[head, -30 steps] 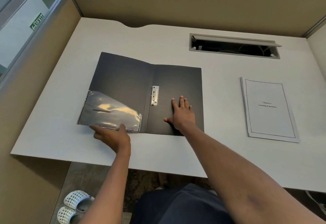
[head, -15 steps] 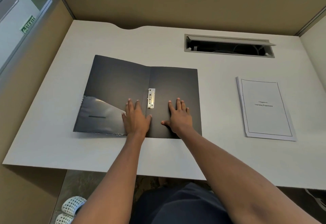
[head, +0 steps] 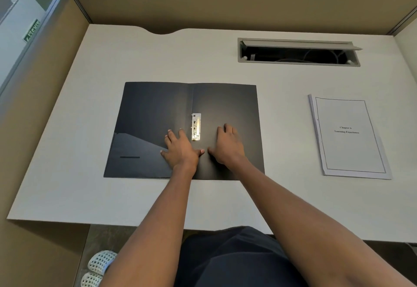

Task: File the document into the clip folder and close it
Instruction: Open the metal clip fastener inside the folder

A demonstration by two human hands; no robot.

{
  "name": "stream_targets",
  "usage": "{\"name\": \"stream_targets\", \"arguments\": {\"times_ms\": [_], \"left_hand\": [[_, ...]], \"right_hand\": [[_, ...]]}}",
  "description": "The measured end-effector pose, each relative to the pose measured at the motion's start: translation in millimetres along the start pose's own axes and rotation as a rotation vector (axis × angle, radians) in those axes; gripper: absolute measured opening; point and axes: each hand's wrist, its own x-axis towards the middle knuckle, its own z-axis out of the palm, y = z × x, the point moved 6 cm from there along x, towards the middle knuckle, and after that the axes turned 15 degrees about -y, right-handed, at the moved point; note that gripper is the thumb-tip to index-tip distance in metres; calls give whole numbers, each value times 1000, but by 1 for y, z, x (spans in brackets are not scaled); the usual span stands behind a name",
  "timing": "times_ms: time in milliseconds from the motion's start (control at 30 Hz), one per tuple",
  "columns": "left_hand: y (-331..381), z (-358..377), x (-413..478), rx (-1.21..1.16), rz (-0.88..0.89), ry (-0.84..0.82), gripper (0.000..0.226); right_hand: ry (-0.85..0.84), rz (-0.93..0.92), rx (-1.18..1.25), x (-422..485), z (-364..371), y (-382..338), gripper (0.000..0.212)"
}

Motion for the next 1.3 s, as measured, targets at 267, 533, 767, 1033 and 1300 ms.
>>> {"name": "stream_targets", "arguments": {"times_ms": [267, 533, 767, 1033, 1300], "left_hand": [[-2, 1, 9, 12, -18, -25, 115], [3, 6, 14, 53, -35, -55, 112], [4, 7, 15, 45, -40, -54, 101], [3, 7, 15, 46, -34, -48, 98], [2, 6, 13, 34, -26, -62, 110]], "right_hand": [[66, 15, 57, 25, -11, -26, 96], [143, 92, -6, 32, -7, -32, 92], [141, 136, -60, 37, -6, -38, 92], [106, 161, -115, 41, -7, -42, 98], [79, 108, -111, 40, -11, -39, 98]]}}
